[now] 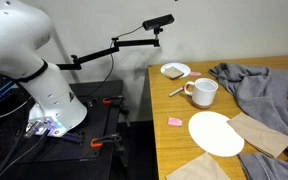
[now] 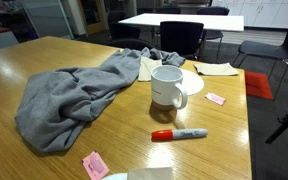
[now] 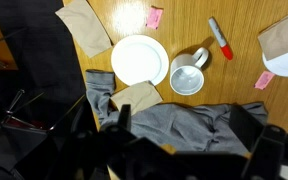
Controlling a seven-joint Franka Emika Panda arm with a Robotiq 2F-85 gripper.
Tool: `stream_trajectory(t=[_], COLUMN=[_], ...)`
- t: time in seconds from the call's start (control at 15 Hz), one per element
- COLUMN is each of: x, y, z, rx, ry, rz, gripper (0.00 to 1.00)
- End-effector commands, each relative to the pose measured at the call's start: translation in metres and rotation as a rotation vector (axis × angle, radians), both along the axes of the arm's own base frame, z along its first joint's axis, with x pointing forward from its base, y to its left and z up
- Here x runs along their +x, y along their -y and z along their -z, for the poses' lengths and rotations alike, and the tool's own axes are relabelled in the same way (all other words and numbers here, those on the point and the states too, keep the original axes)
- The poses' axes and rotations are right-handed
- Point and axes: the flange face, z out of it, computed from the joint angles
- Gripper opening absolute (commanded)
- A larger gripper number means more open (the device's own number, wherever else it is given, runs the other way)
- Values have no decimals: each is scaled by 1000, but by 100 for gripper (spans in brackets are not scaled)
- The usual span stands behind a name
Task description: Put the red marker inside the white mug
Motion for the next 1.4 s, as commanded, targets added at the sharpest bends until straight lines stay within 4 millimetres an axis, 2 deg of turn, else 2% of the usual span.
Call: stream_trajectory(t=[0.0, 0.4, 0.6, 1.0, 1.33], x=[0, 1, 4, 11, 33], y=[0, -1, -9, -30, -48], z=[0, 1, 9, 40, 74], rx=[0, -5, -14, -37, -29], ry=[-1, 0, -23, -115, -179], rz=[0, -8, -91, -342, -547], gripper=[100, 100, 100, 100, 100])
